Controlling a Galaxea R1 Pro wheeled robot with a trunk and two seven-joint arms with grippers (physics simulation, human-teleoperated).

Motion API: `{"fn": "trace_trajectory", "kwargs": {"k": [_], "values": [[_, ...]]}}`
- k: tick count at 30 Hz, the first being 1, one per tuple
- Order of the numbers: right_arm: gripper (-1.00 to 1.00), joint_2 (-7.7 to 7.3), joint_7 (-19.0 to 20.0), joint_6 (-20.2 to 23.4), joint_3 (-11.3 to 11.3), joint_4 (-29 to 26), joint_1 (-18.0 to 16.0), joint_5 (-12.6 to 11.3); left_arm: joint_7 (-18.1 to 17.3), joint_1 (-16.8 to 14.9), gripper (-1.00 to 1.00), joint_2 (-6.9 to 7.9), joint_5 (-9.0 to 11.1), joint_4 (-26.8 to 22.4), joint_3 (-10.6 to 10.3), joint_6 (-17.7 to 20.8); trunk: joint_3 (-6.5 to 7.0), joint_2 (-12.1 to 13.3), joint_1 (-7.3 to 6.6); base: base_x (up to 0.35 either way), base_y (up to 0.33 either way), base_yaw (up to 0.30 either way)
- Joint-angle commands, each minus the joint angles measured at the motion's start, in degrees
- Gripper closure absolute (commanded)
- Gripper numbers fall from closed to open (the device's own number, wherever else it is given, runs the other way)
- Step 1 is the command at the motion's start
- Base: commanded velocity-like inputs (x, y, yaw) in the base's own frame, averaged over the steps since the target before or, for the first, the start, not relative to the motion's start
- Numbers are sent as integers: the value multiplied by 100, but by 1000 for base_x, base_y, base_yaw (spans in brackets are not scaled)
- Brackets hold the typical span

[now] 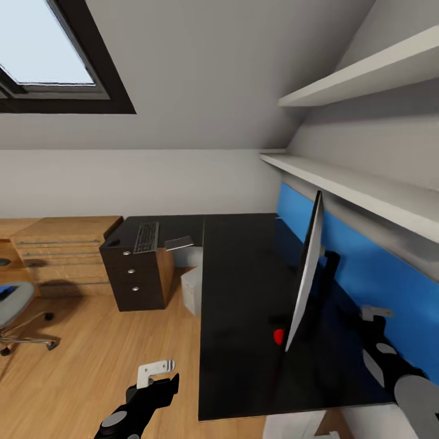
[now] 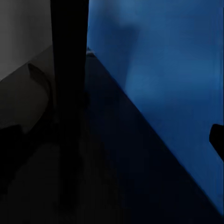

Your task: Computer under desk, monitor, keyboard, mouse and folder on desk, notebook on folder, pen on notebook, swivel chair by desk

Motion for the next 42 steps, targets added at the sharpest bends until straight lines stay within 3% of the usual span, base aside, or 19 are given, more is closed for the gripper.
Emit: {"fn": "trace_trajectory", "kwargs": {"k": [1,5,6,7,12,17,20,21,23,31,32,42], "values": [[-100,8,-12,15,-1,-54,-5,-8,59,-7,-100,6,56,-1,-10,7,-9,-7,-2,-334,0,0],[-100,73,-15,602,-11,-479,-2,-14,59,-7,-100,6,61,61,6,7,-9,-7,-2,-334,0,0],[-100,87,-11,1367,-27,-1002,12,-158,59,-5,-100,6,62,83,11,7,-9,-7,-2,-333,0,0],[-100,90,-11,1573,-30,-1232,27,-272,59,-6,-100,6,62,87,12,7,-9,-7,-2,-334,0,0],[-100,128,-10,2156,-33,-2149,317,-621,59,-6,-100,6,67,116,13,7,-9,-7,-2,-334,0,0],[-100,273,-25,2807,-34,-3309,913,-805,59,-6,-100,6,63,127,11,7,-9,-7,-2,-327,34,0],[-100,412,-39,3087,-35,-3946,1194,-836,59,-7,-100,6,58,128,8,7,-9,-7,-2,-294,138,0],[-100,588,-53,3364,-35,-4505,1476,-849,59,-7,-100,6,54,129,6,7,-9,-7,-2,-248,167,0],[-100,753,-78,3595,-35,-4929,1682,-850,59,-6,-100,6,50,130,4,7,-9,-7,-2,-190,124,0],[-100,1136,-167,3858,-28,-5834,2057,-848,59,-6,-100,6,39,130,-3,1,-9,-7,-2,-52,33,0],[-100,1276,-176,3868,-27,-6090,2162,-831,59,-7,-100,6,37,130,-4,0,-9,-7,-2,24,145,0],[-100,1451,-182,3840,6,-6366,2364,-609,59,-7,-100,1,28,130,-12,-2,-9,-7,-2,38,155,0]]}}
